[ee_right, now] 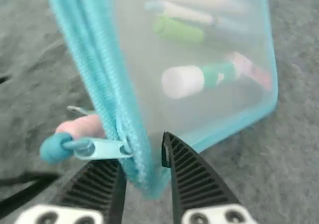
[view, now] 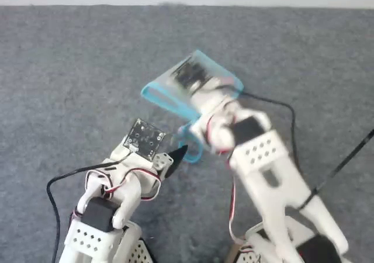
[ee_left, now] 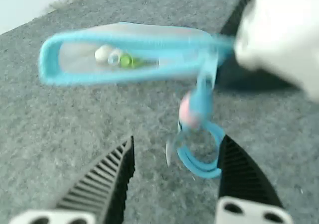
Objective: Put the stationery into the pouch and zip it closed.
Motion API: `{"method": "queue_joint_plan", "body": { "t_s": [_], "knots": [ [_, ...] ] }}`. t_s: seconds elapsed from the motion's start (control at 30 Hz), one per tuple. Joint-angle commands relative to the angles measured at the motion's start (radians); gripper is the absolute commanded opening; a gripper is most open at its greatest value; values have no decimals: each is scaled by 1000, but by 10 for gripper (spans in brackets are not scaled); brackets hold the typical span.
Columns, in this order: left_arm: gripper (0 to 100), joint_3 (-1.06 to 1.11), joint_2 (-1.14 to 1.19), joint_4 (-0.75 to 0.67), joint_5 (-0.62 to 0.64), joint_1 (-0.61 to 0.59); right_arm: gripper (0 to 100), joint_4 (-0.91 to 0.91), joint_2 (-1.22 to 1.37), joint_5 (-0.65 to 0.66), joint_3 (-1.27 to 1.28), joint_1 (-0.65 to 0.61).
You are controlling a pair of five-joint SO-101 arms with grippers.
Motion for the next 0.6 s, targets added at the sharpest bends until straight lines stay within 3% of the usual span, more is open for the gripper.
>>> {"method": "queue_joint_plan", "body": {
  "t_s": [0.0,0.27,0.37,0.5,0.57],
  "knots": [
    [258,-8,14,-34,-11,3,8,35,-145,-17,37,-97],
    [253,-8,14,-35,-11,3,8,79,-234,-11,74,-136],
    [181,5,14,-64,-12,3,8,79,-232,-9,74,-134],
    [7,56,12,-150,-12,0,8,70,-232,2,97,-128],
    [13,54,12,-150,-12,-6,8,59,-232,32,120,-128]
  ]
}}
